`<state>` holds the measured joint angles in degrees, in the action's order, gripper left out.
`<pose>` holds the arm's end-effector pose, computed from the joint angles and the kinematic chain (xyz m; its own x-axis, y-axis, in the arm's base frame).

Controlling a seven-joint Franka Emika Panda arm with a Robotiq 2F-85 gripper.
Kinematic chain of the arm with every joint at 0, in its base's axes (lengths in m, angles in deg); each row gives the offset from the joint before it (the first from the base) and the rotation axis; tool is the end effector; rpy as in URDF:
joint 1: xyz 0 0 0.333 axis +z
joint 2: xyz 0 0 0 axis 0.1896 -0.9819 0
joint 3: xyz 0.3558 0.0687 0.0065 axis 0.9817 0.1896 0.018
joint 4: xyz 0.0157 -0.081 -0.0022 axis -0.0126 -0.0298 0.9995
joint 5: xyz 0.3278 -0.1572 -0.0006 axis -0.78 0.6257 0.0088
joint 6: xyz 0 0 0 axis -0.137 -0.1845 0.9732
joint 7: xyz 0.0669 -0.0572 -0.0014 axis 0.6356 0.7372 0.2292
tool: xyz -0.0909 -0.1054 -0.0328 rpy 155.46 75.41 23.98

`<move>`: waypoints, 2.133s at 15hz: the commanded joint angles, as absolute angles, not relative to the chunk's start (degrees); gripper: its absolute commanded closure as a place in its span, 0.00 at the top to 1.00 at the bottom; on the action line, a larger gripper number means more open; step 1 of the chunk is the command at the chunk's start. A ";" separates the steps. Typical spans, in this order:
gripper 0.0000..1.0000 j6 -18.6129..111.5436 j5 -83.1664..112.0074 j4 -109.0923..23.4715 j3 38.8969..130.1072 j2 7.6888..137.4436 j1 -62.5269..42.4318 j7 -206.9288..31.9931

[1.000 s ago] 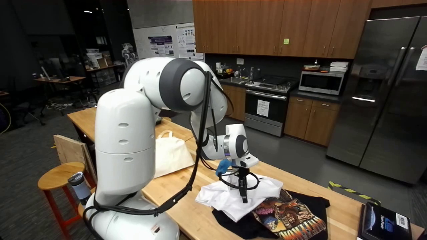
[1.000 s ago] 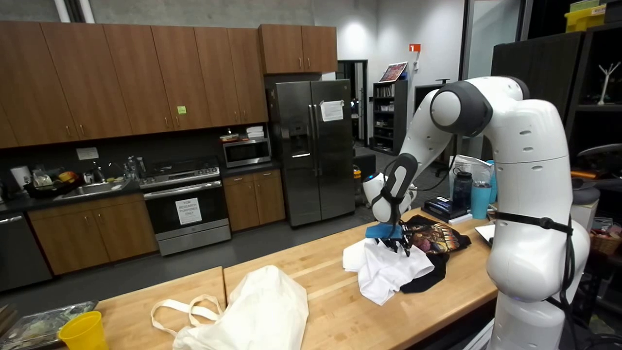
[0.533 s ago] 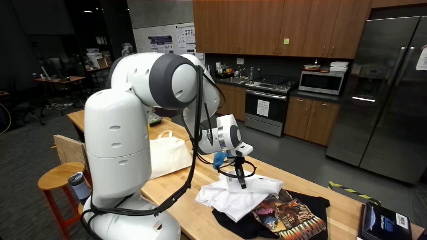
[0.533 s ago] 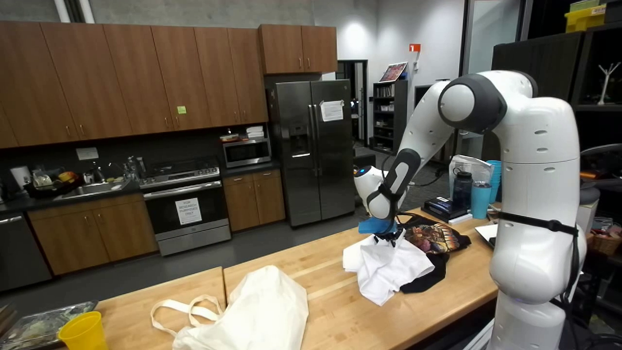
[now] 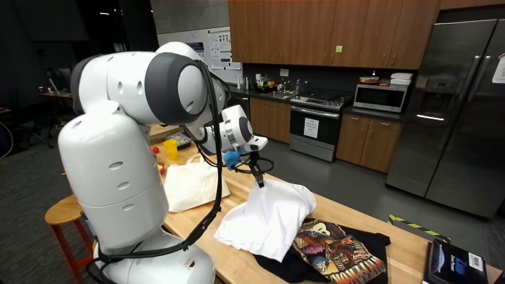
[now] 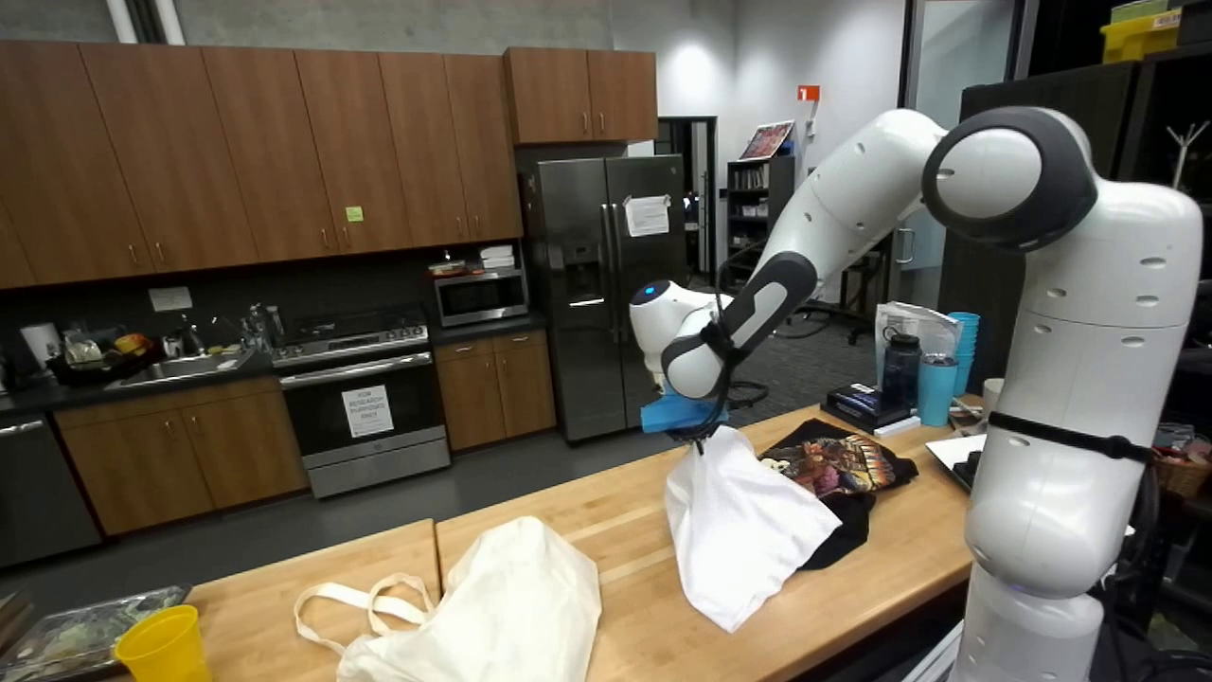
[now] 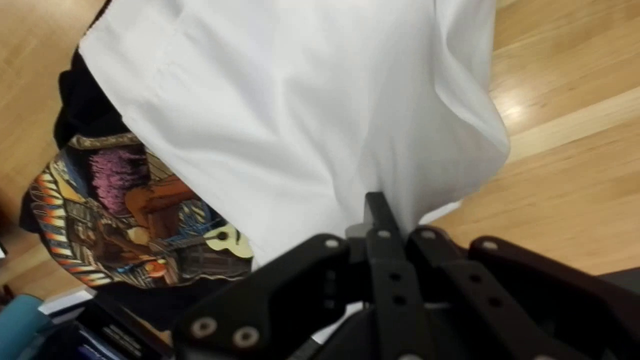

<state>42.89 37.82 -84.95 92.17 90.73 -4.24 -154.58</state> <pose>0.4702 0.0638 0.3755 0.7131 -0.6409 0.2842 -0.6964 -0.6944 0.1813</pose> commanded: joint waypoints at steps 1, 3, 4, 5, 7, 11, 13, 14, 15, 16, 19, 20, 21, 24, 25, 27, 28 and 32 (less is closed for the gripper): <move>0.00 36.21 31.39 -74.17 97.11 86.01 -1.15 -148.76; 0.00 33.14 31.55 -66.81 99.56 81.38 0.98 -149.49; 0.00 32.31 32.77 -63.11 100.27 78.81 2.06 -149.89; 0.00 31.45 33.41 -59.73 100.76 76.29 3.28 -149.81; 0.00 30.61 34.30 -52.86 100.78 70.75 5.75 -149.22; 0.00 30.78 33.13 -39.65 99.37 59.70 10.55 -147.43; 0.00 29.24 30.03 -33.20 99.11 54.53 12.31 -146.56; 0.00 27.74 29.15 -30.03 98.40 52.02 13.69 -147.50; 0.00 22.52 26.70 -26.96 98.31 49.75 14.33 -146.81; 0.26 29.01 28.45 -34.62 97.25 54.70 14.18 -147.73; 0.12 28.78 28.13 -33.07 96.35 52.71 15.42 -147.82; 0.19 28.78 28.16 -33.07 96.29 52.80 15.46 -147.84; 0.25 28.78 28.18 -33.09 96.26 53.01 15.42 -147.84; 0.52 31.19 27.81 -36.03 95.89 55.82 14.63 -149.01; 0.57 33.43 28.60 -37.60 95.21 57.50 14.81 -150.58; 0.68 39.42 30.75 -42.12 93.57 63.07 15.28 -153.98; 0.75 42.34 31.57 -44.56 92.89 65.85 15.32 -155.09; 0.98 52.02 33.46 -52.43 91.37 75.91 13.77 -161.38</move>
